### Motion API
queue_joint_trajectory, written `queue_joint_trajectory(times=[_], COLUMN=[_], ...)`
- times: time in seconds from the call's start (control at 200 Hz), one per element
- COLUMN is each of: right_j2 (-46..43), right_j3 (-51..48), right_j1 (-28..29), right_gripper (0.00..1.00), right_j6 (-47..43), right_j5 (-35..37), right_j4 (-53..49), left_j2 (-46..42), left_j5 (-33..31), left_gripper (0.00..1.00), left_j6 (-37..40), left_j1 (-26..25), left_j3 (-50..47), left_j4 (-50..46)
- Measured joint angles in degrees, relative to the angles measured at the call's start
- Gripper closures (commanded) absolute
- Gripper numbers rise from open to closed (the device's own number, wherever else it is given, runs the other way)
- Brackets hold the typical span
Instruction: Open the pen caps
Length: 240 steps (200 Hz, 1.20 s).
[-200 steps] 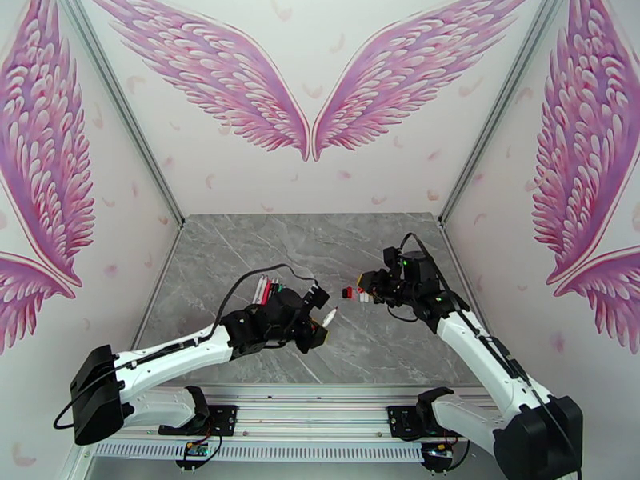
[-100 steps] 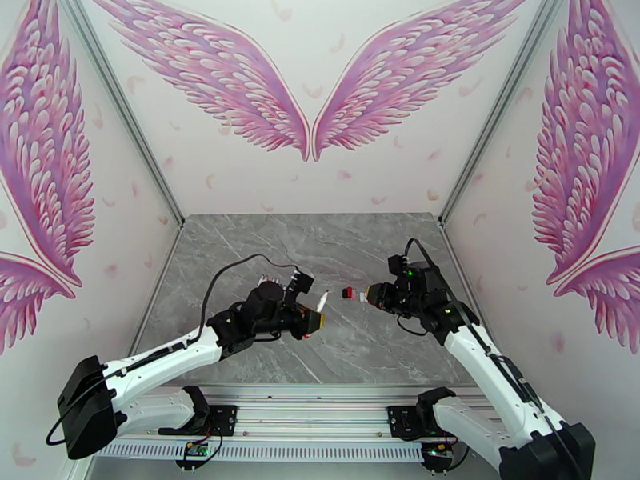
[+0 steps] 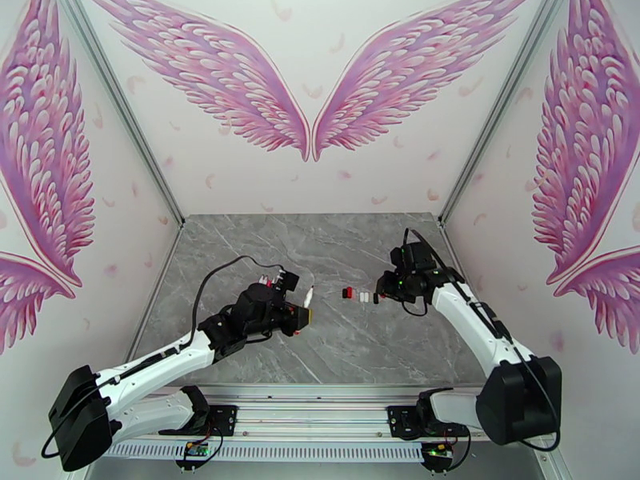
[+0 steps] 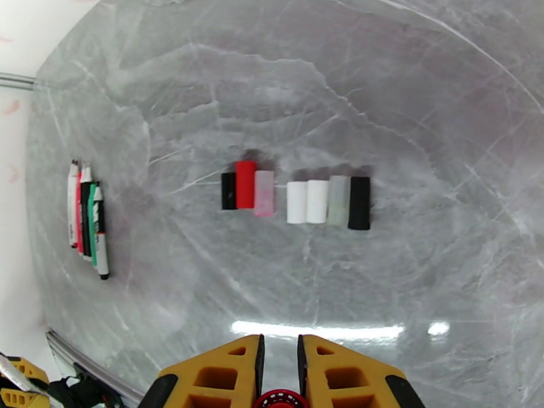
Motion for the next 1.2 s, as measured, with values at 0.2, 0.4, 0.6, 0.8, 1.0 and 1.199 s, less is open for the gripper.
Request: queue_joint_trajectory(times=[0.2, 0.4, 0.6, 0.8, 1.0, 1.199], right_j2=[10.0, 20.3, 26.3, 28.7, 30.3, 31.2], right_j3=[5.4, 11.0, 12.5, 13.5, 14.0, 14.3], right_j1=[-1.3, -2.6, -3.8, -5.1, -5.1, -5.1], right_gripper=[0.86, 0.84, 0.81, 0.8, 0.79, 0.77], right_j6=[-3.4, -6.6, -8.6, -9.2, -9.2, -9.2], right_j5=[4.3, 5.4, 5.4, 5.3, 4.6, 3.5], right_j4=[-1.7, -2.9, -4.2, -4.9, -4.9, -4.9], left_j2=[0.0, 0.0, 1.2, 2.1, 2.1, 2.5], left_j5=[-0.3, -0.3, 0.1, 1.0, 0.8, 0.8], left_gripper=[1.0, 1.0, 0.99, 0.99, 0.99, 0.99], left_j6=[0.6, 1.4, 1.6, 1.7, 2.4, 2.7], left_j1=[1.2, 1.6, 1.7, 1.7, 1.9, 1.9], left_j3=[-0.2, -0.5, -1.2, -1.2, -1.2, -1.2], left_j4=[0.0, 0.0, 0.5, 0.9, -0.2, -0.3])
